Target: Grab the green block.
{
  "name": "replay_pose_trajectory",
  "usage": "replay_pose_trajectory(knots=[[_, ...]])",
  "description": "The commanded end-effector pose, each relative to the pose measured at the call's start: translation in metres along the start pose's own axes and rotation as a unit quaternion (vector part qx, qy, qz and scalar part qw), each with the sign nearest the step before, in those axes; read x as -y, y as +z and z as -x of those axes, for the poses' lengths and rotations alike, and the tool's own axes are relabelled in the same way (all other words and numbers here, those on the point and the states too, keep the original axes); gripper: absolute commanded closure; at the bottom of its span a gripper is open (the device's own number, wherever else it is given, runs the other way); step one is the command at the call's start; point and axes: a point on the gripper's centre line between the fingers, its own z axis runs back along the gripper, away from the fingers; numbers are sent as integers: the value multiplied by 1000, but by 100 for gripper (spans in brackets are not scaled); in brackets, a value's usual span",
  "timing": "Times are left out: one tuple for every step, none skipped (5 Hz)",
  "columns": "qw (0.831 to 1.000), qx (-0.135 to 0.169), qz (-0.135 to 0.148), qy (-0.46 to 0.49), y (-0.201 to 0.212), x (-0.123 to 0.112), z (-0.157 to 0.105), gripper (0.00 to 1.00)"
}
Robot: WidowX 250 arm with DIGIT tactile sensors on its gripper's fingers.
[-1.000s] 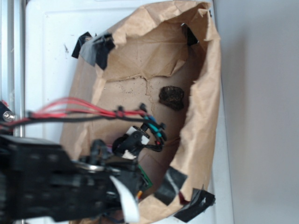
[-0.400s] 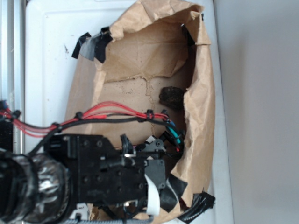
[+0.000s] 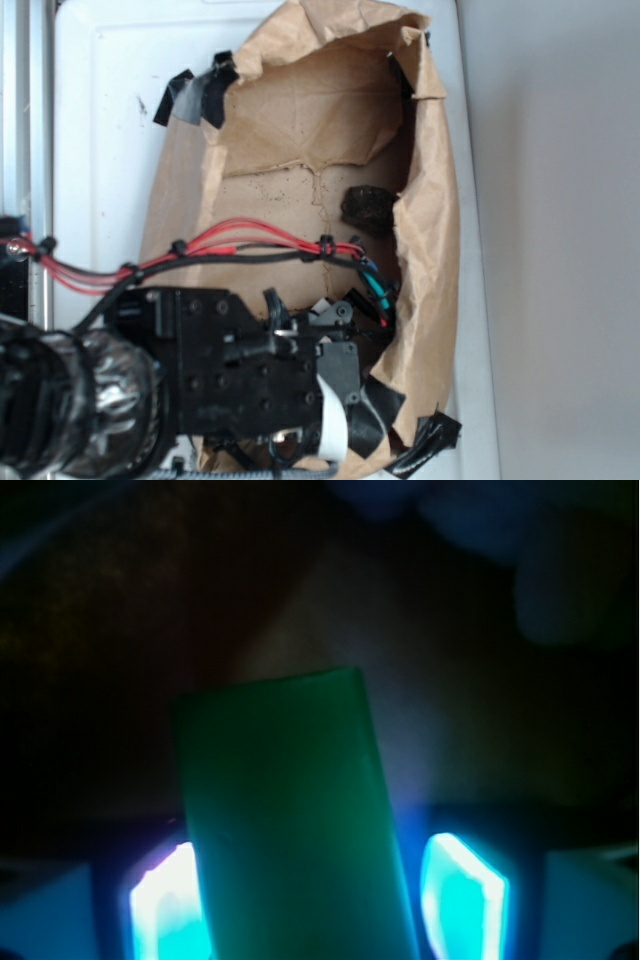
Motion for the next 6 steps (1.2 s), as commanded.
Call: replay_pose_trajectory(knots=[[996, 21, -16, 88, 12, 3, 8, 100], [993, 32, -17, 113, 25, -2, 14, 100], [975, 38, -17, 218, 46, -19, 28, 100], [951, 44, -42, 303, 66, -27, 36, 100], [929, 49, -71, 359, 89, -32, 41, 100], [920, 55, -85, 379, 106, -39, 41, 100]])
